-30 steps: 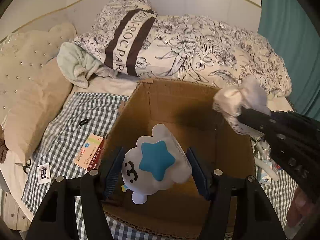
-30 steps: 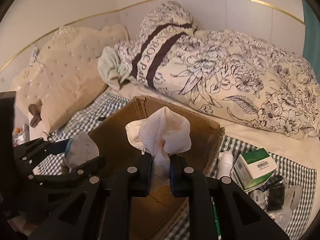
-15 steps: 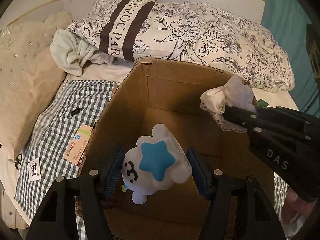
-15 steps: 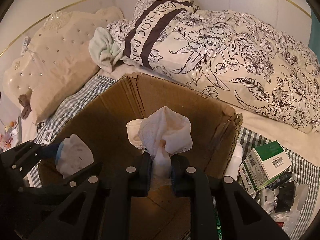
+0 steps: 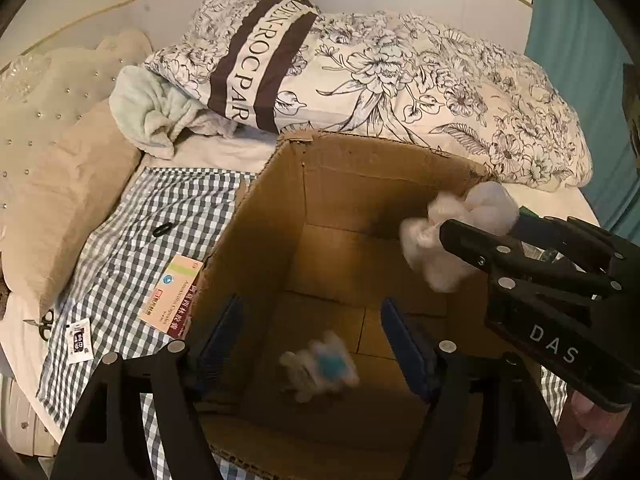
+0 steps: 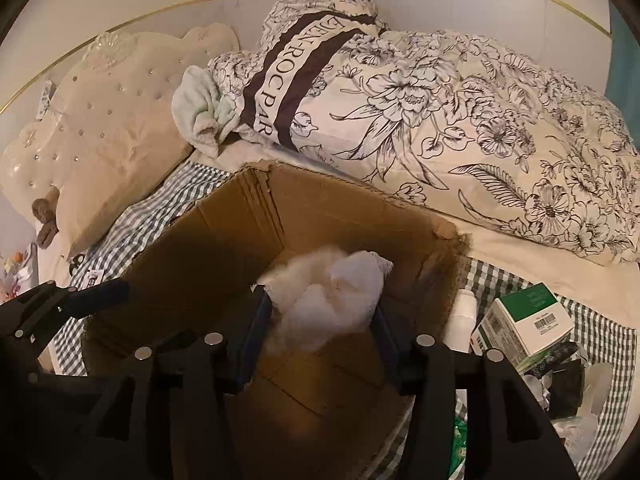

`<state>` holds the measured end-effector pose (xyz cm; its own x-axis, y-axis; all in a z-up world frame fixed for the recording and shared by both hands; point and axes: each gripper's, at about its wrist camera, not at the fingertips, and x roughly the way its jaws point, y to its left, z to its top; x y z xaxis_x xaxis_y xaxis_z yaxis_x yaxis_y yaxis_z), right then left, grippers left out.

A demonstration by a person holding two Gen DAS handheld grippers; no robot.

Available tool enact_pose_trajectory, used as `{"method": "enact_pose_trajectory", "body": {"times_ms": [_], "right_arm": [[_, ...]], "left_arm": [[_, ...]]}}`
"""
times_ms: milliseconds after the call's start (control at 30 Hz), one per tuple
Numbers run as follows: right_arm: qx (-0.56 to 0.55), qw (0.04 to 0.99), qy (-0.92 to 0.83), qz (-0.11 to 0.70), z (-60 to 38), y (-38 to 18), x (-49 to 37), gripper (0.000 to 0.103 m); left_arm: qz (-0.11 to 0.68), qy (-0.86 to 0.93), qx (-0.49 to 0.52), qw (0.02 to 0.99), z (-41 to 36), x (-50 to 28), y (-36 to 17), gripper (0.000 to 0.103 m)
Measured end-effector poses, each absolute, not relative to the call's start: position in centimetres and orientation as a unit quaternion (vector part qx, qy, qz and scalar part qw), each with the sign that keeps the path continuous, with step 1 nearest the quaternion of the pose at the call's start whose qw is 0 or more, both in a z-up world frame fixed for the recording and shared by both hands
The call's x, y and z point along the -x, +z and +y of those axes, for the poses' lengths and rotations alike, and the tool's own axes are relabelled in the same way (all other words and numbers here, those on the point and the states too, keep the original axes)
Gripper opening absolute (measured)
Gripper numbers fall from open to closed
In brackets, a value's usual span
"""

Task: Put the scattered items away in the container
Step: 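Open the left tool to drop the plush while the right tool drops the cloth into the box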

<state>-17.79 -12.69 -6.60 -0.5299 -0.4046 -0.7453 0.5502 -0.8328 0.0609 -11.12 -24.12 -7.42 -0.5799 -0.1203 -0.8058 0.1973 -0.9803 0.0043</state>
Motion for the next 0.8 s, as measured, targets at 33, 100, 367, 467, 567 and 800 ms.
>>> {"method": "enact_pose_trajectory", "body": {"times_ms": [33,100,367,467,567,800], "right_arm": [[-0.397,0.274,-0.872,0.089,-12.5,-6.4,17.7,0.052],[-0.39,0.272,-0.875,0.086,-12.1,-5.8,17.4,0.052],[-0.375,0.28,-0.88,0.082,-11.6,-3.8,16.7,0.072],[-0.363,0.277,-0.886,0.083,-11.4,-3.0,16.1,0.077],[-0.354,0.281,-0.888,0.078,-11.1,-2.1,15.6,0.077],[-0.34,0.274,-0.897,0.068,-9.4,-0.4,14.5,0.077]], "left_arm": [[0.042,-0.888,-0.448,0.09,-24.1,11.0,-7.2,0.075],[0.04,-0.89,-0.445,0.091,-23.9,10.8,-6.8,0.075],[0.033,-0.896,-0.431,0.1,-23.3,9.8,-4.9,0.076],[0.032,-0.9,-0.423,0.102,-23.1,9.3,-4.0,0.077],[0.031,-0.902,-0.417,0.105,-23.0,8.9,-3.2,0.077],[0.027,-0.906,-0.408,0.108,-22.2,8.0,-2.0,0.077]]}}
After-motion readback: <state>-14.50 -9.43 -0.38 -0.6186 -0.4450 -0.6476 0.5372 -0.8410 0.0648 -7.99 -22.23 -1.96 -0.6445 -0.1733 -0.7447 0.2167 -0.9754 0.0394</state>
